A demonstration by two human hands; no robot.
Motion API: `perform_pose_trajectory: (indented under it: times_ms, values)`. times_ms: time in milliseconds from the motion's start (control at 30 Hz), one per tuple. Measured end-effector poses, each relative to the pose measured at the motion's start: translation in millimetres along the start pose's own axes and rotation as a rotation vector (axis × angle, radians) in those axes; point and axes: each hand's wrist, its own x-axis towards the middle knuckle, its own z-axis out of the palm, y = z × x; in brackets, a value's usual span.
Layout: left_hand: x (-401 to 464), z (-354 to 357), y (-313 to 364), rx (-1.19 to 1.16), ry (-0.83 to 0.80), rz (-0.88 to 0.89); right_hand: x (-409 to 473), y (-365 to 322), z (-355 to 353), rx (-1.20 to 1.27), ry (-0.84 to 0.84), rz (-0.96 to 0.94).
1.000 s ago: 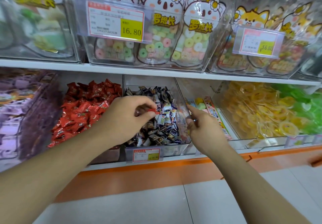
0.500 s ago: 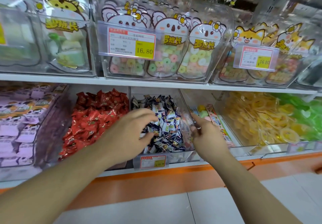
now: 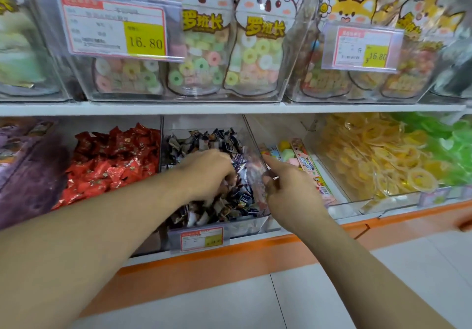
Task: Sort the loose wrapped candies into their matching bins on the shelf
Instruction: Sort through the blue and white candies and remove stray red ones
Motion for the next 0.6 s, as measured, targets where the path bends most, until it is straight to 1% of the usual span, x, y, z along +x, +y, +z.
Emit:
perform_pose_trajectory:
  times_ms: [167,300,433,467,533,600]
  values:
    - [-17,-23,-15,0.069,-0.072,-0.090,-2,2,-1,0.017,-0.016,0.001]
    - [-28,-28,-15,0.128,-0.074,-0.111,-2,1,0,0.034,-0.007,0.009]
    - [-24,-20,-6,-0.095,0.039,-0.028,-1,-1,3,0.033,0.000,0.006]
    - [-21,-18,-1,-0.167,0.030,-0.019,-1,-1,3,0.032,0.005,0.004]
    - [-15,-13,9,-0.307,-0.049,-0.027,-1,-1,3,0.030,0.010,-0.002]
    - [-10,-4,15,-0.348,-0.111,-0.042,-1,0,3,0.031,0.010,-0.007]
